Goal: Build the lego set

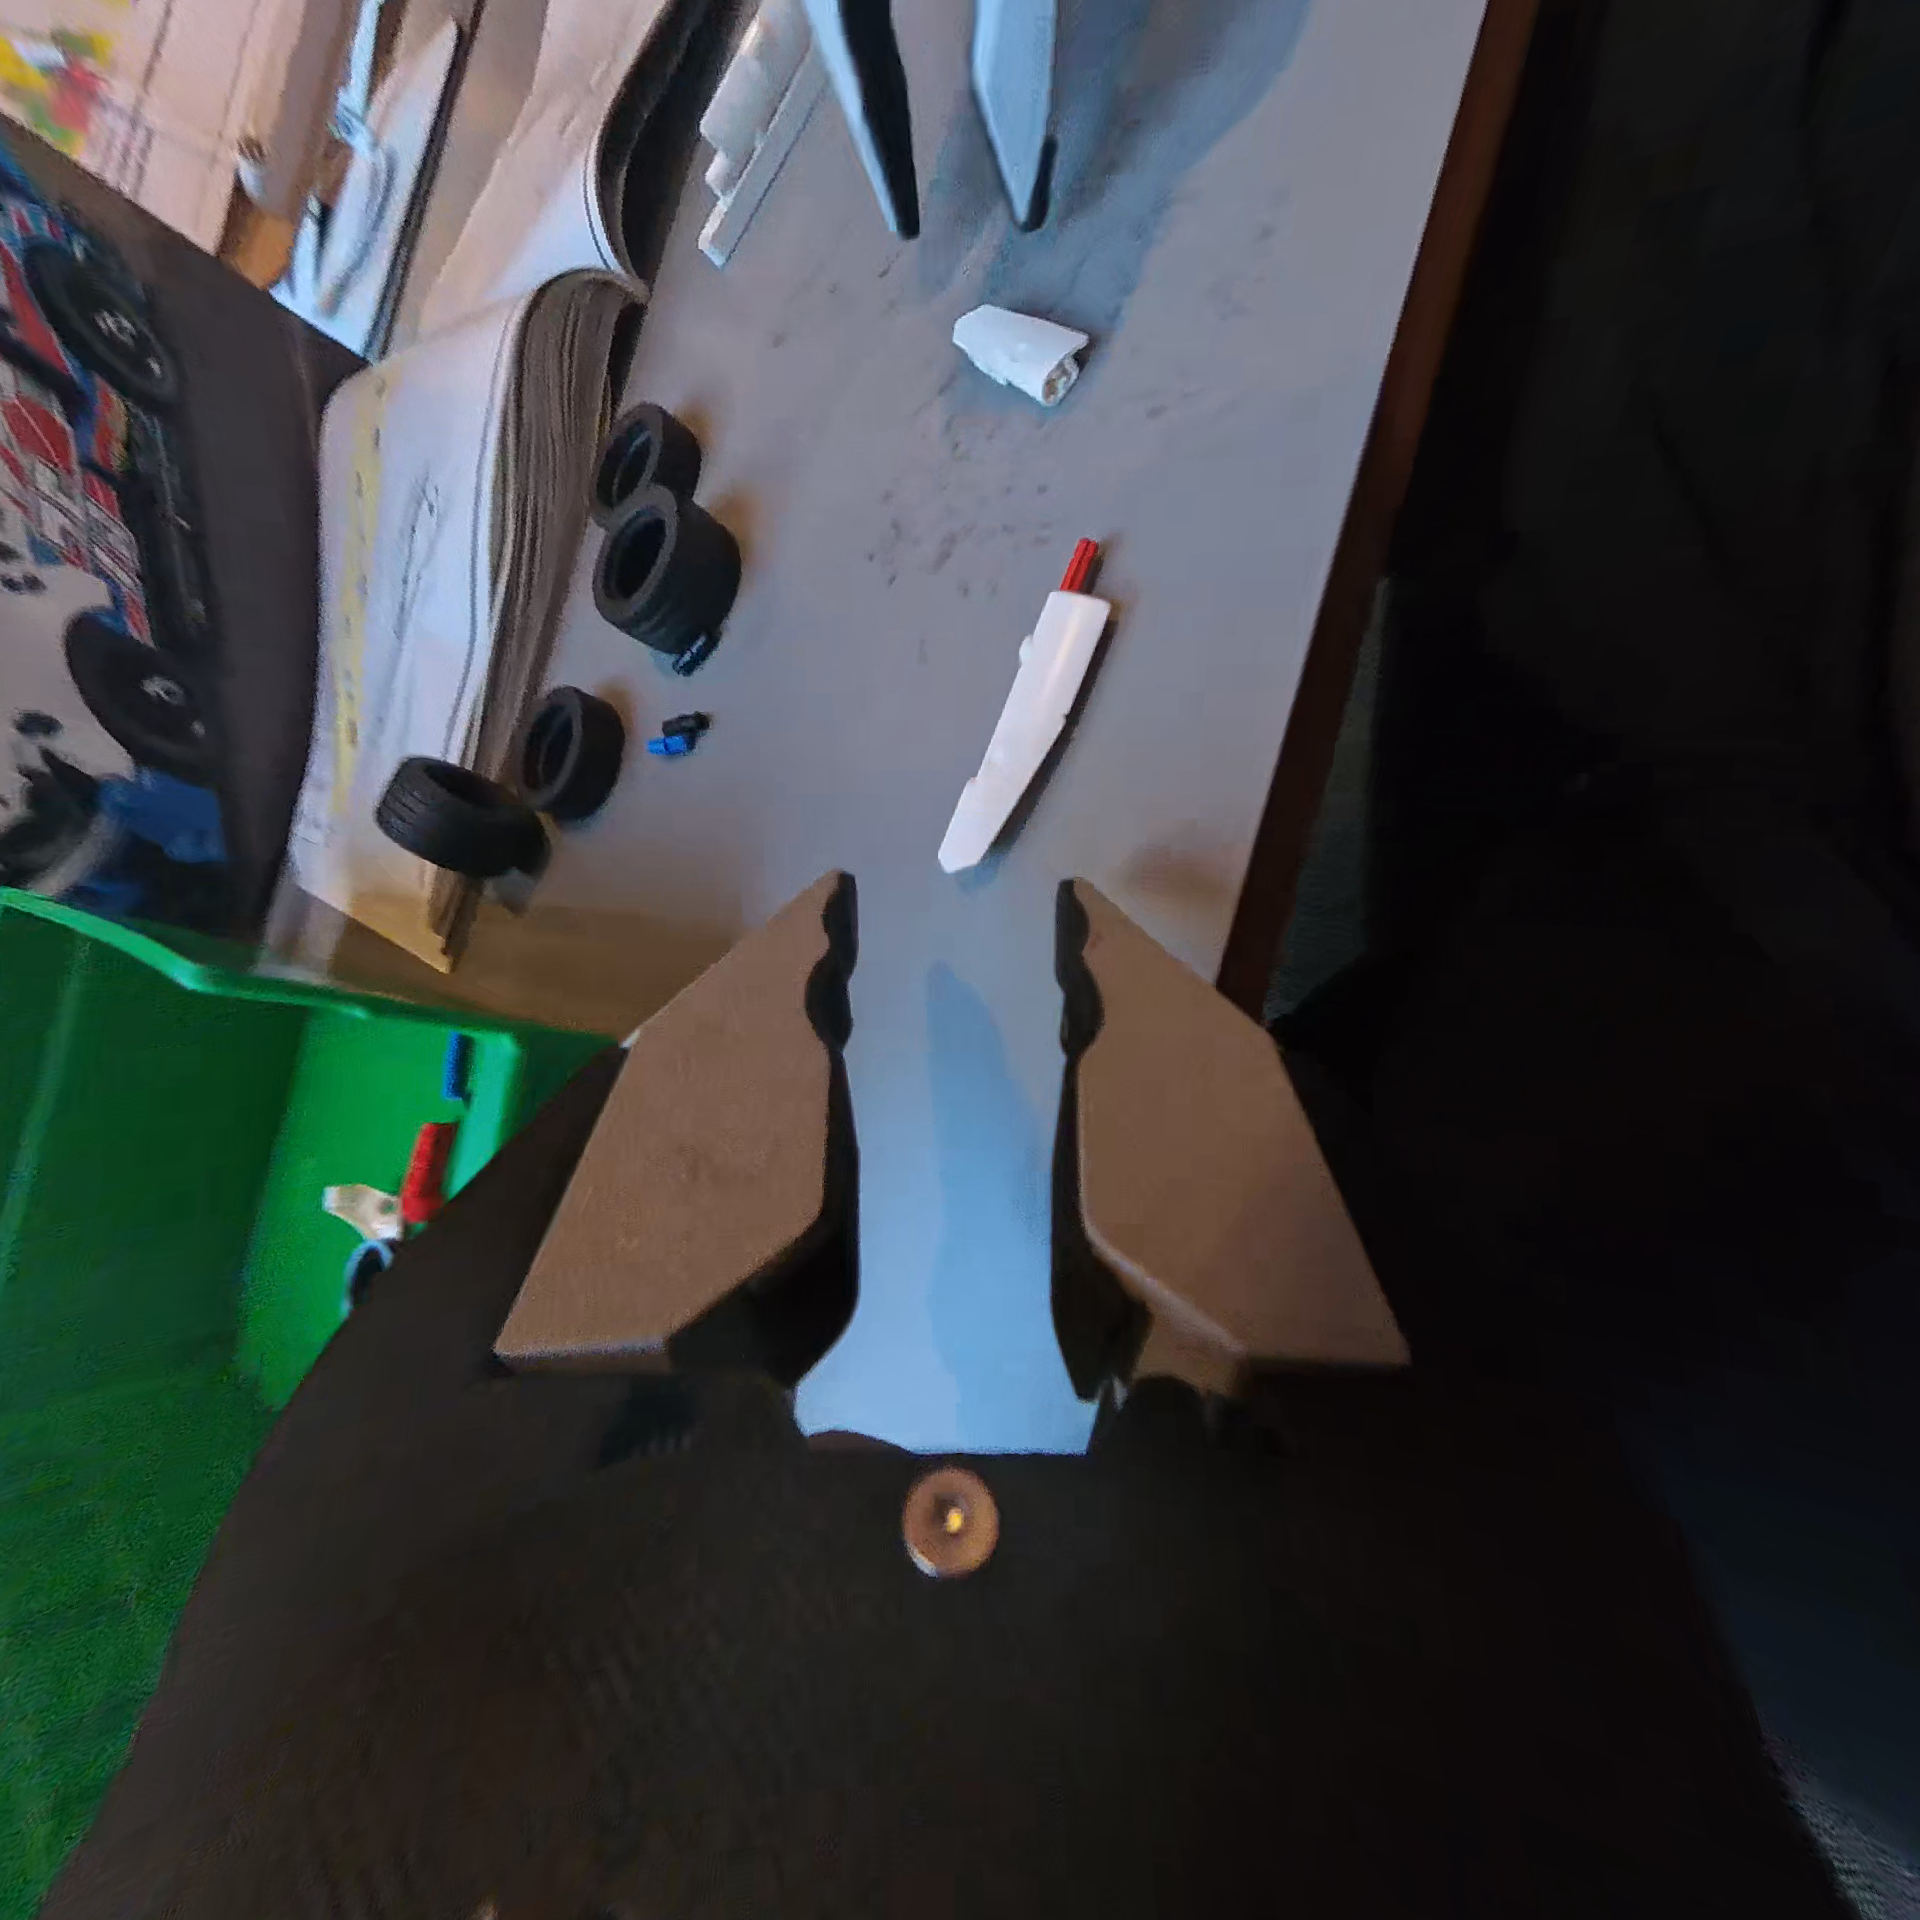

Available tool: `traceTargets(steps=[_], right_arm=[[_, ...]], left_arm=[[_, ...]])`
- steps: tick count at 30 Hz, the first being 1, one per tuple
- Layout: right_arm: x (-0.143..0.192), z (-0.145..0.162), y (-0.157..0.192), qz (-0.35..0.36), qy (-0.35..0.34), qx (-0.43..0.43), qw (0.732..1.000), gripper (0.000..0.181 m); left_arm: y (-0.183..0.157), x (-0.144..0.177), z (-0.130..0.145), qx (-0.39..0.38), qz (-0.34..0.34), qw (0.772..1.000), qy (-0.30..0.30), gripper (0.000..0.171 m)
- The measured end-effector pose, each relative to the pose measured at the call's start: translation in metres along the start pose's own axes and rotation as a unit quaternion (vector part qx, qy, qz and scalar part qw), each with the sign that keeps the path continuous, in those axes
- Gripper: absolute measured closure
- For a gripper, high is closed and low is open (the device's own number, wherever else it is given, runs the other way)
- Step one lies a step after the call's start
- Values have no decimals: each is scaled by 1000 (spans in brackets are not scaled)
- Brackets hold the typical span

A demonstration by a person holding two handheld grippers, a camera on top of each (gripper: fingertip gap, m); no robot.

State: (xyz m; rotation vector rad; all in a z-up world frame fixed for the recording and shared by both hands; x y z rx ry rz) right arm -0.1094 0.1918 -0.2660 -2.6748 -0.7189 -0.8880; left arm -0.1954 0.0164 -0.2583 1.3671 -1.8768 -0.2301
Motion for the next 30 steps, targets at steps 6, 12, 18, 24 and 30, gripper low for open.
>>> traceTargets(steps=[6, 12, 18, 24, 30], right_arm=[[-3, -13, 7, -53, -29, 54, 997, 140], [-14, -18, 19, -107, -38, 93, 989, 138], [-27, -15, 19, -130, -8, 105, 986, 158], [-19, -9, 20, -97, -14, 82, 992, 149], [-26, -13, 25, -116, -48, 109, 986, 164]], left_arm=[[3, -19, -1, 53, 44, 998, -12, 131], [4, -30, -8, 72, 89, 993, -18, 128], [1, -39, -13, 111, 153, 982, -23, 132], [-2, -43, -17, 123, 149, 981, -19, 132], [-6, -48, -21, 118, 181, 976, -24, 154]])
Point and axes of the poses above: each gripper's, where its closed fingertips meet, x back along the fingers, z out of its underside, y = z × x across the jaws, the point moved 3 cm from there along x, back along the fingers, and after that the axes turned 11 degrees about -y, right-handed, at the moved point
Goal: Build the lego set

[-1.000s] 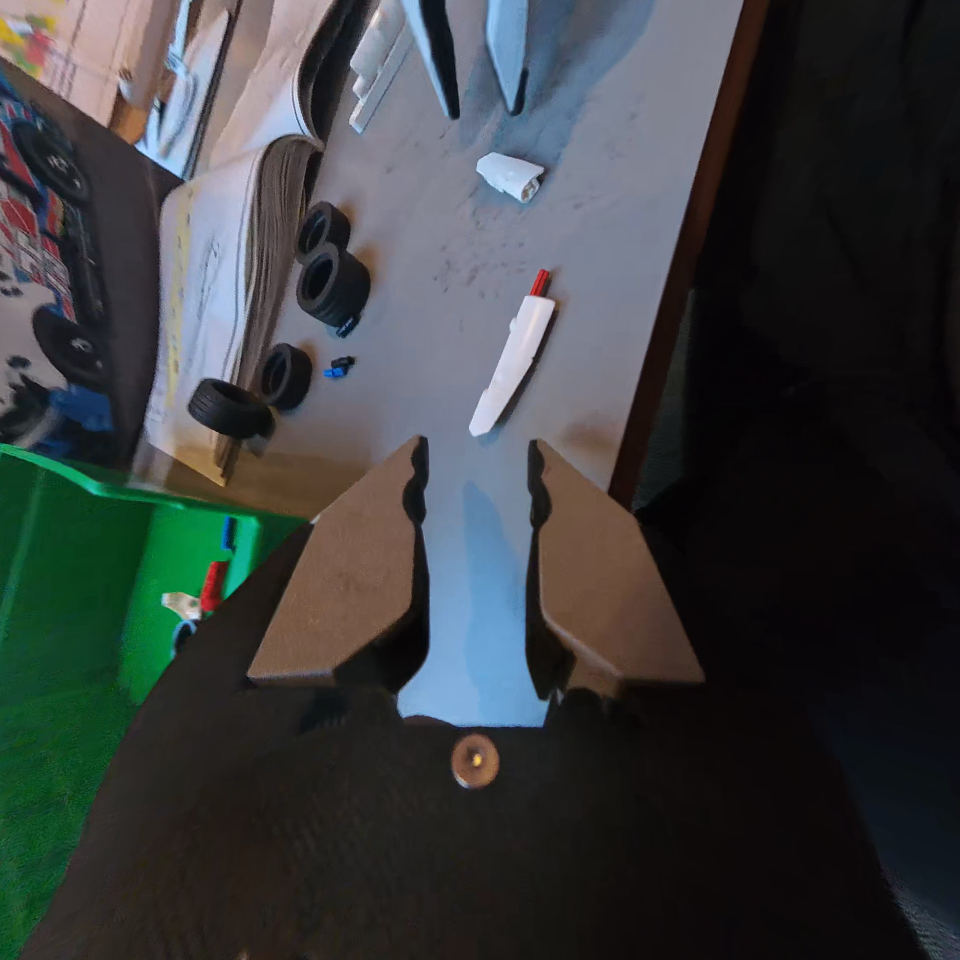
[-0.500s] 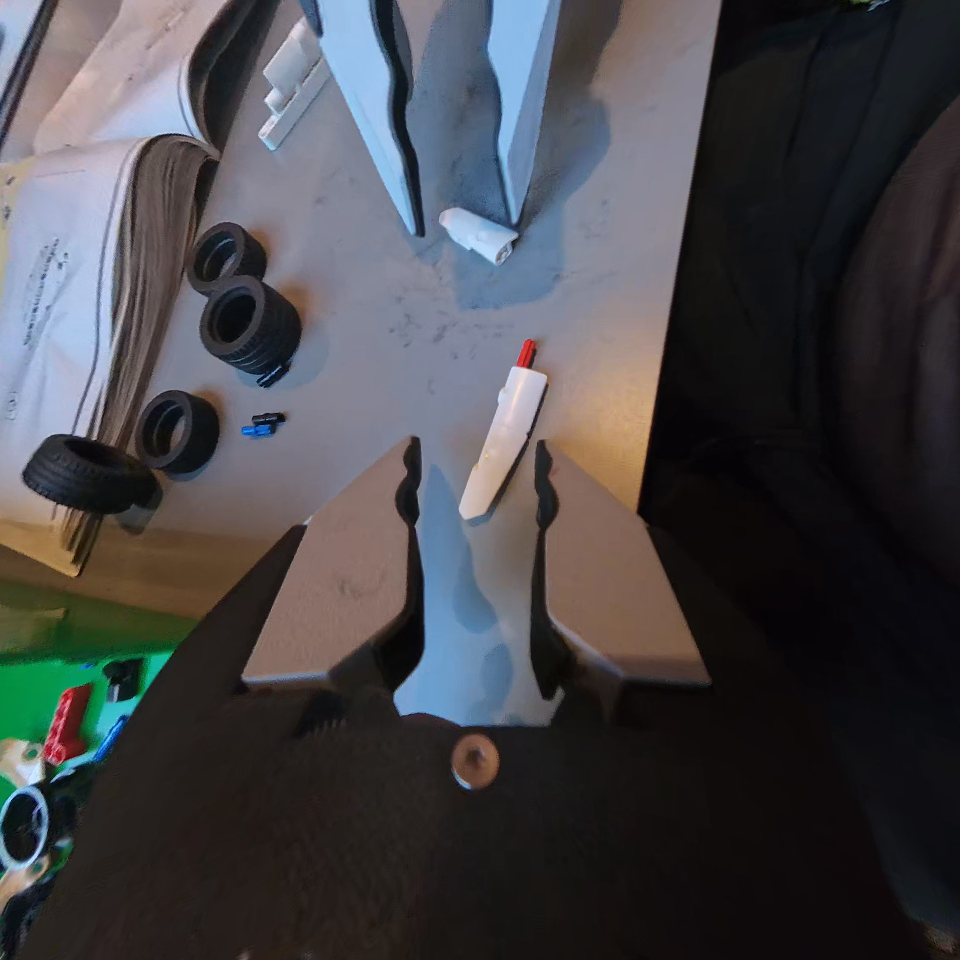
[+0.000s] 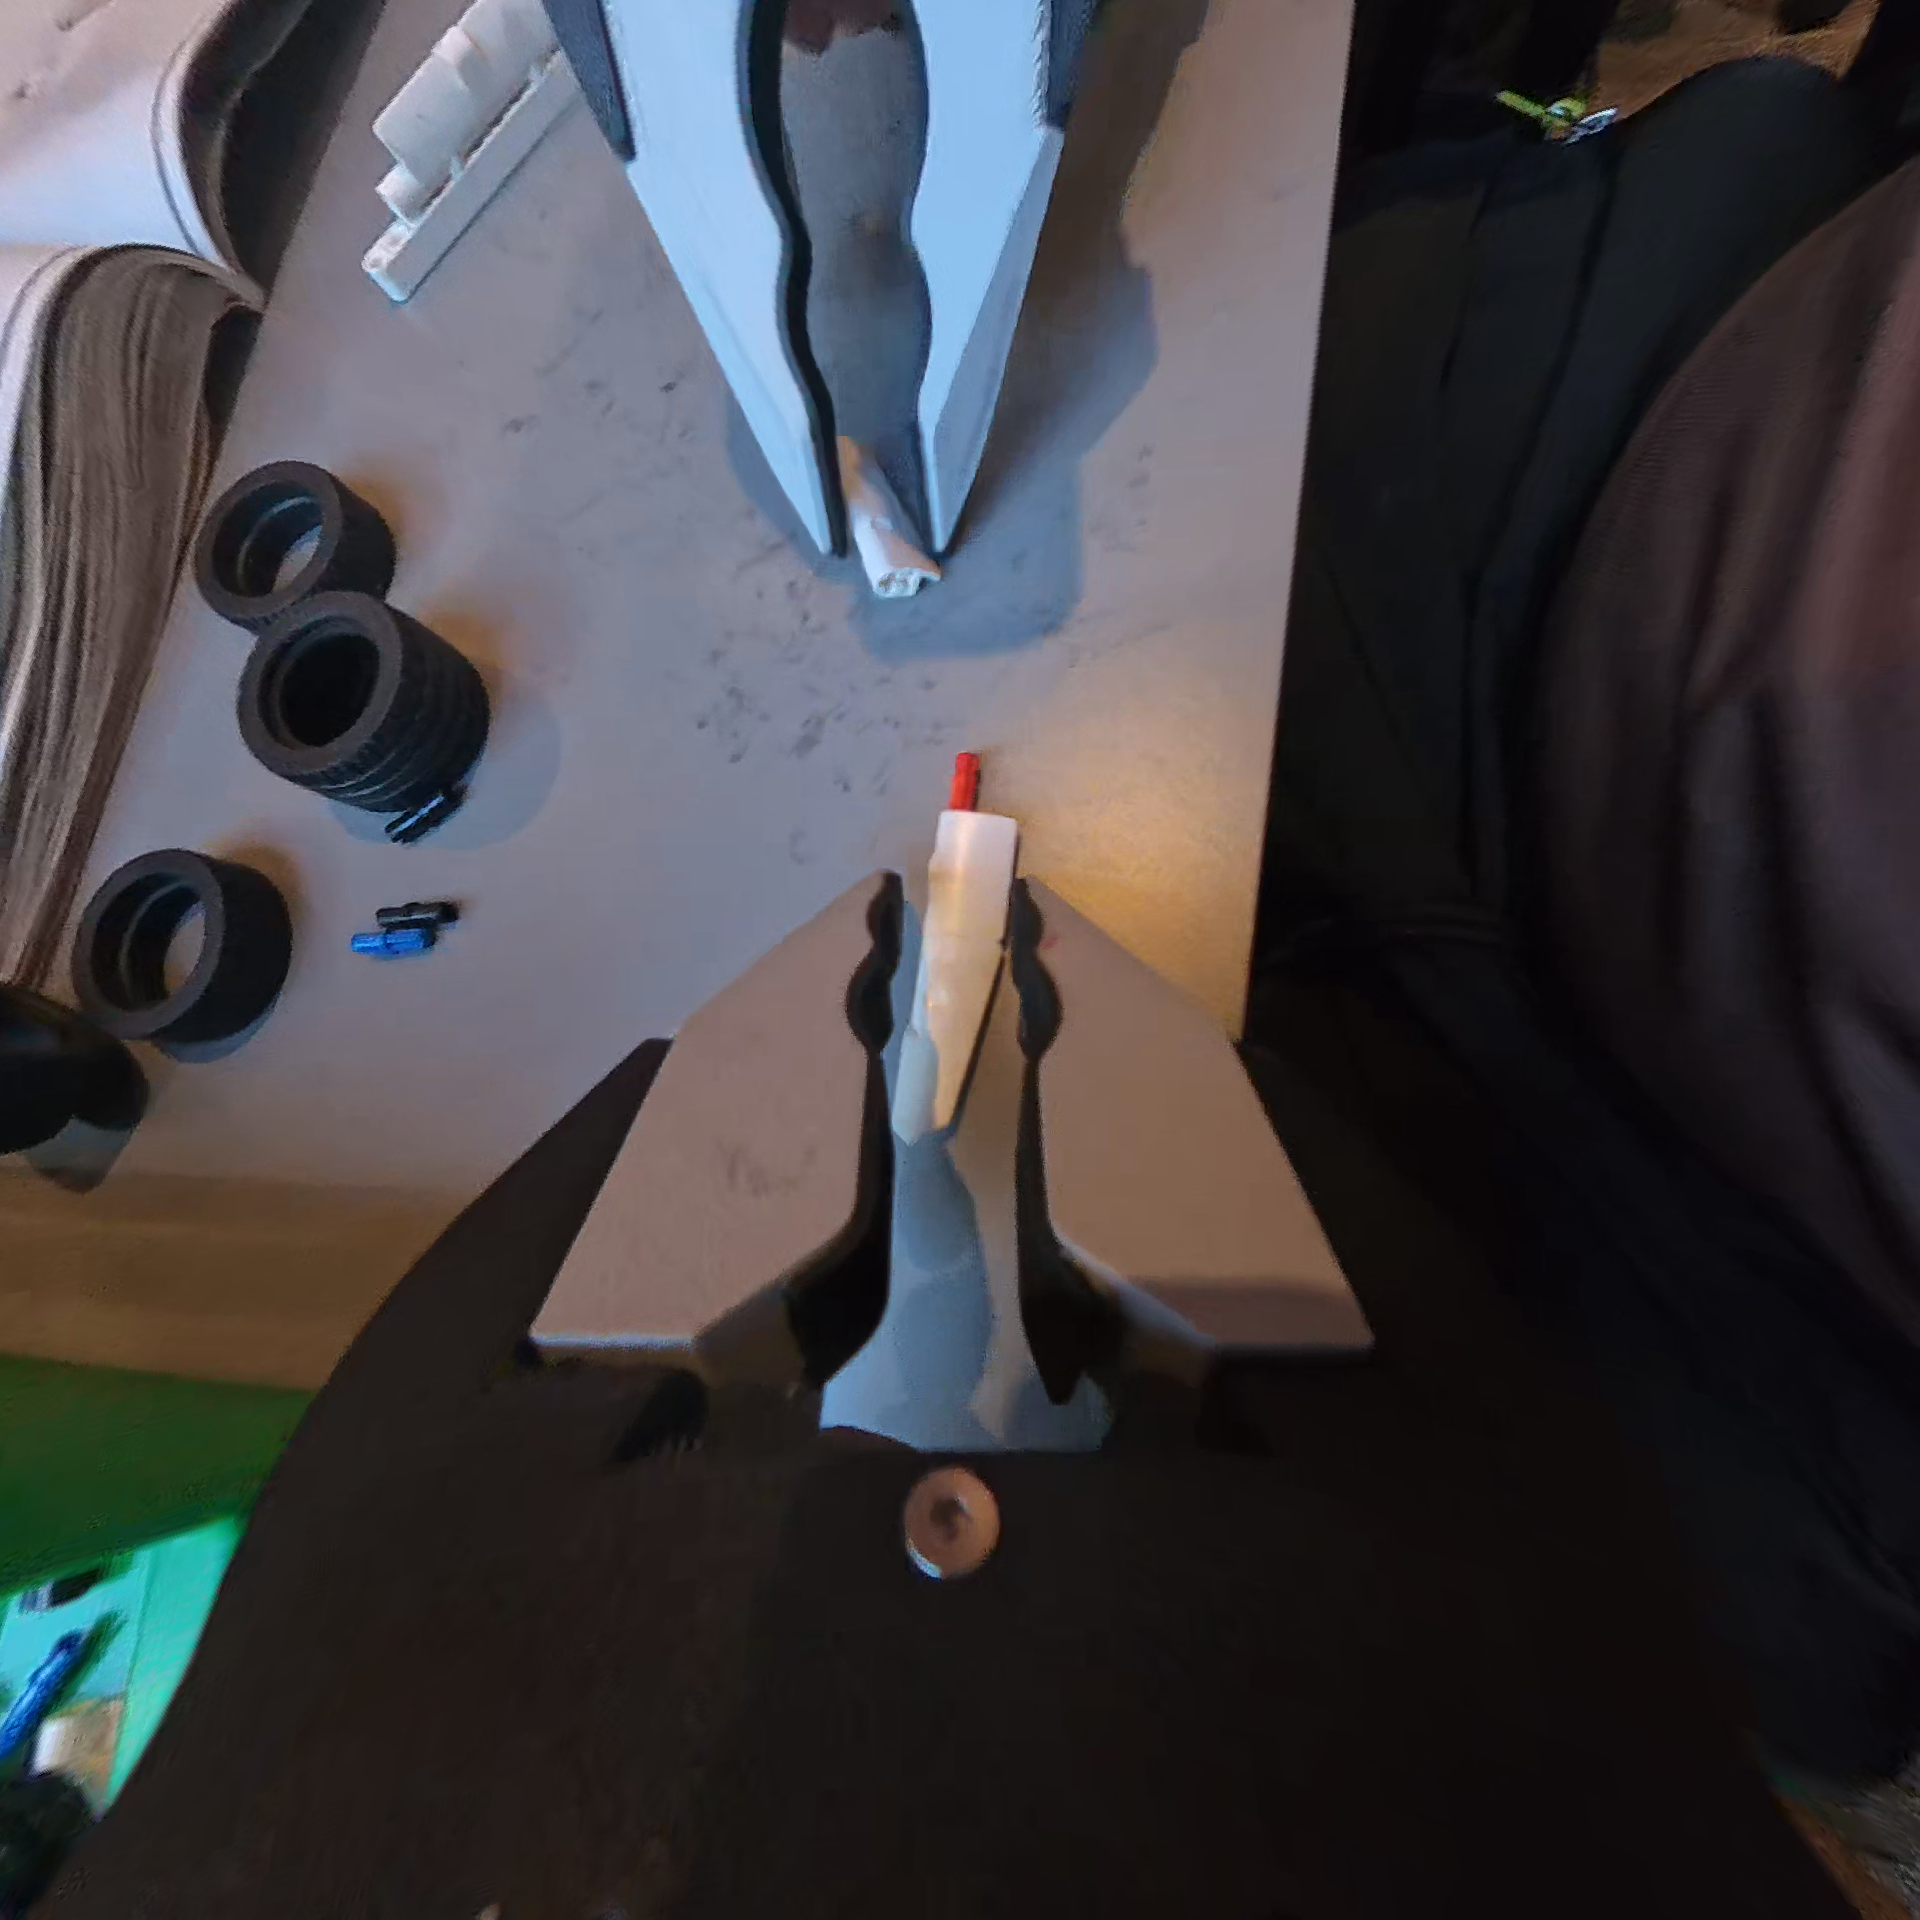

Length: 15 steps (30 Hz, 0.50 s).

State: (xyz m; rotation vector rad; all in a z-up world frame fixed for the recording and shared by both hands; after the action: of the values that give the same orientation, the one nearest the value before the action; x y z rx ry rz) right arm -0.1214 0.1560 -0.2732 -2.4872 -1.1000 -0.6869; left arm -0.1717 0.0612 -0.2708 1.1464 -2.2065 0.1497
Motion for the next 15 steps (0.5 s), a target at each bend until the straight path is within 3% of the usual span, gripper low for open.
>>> traceTargets(steps=[9, 15], right_arm=[[-12, -9, 14, 13, -4, -86, 996, 166], [-12, -9, 11, 10, -12, -141, 990, 166]], left_arm=[[0, -8, -3, 63, -3, 998, -24, 159], [2, -15, -9, 14, -58, 998, -23, 159]])
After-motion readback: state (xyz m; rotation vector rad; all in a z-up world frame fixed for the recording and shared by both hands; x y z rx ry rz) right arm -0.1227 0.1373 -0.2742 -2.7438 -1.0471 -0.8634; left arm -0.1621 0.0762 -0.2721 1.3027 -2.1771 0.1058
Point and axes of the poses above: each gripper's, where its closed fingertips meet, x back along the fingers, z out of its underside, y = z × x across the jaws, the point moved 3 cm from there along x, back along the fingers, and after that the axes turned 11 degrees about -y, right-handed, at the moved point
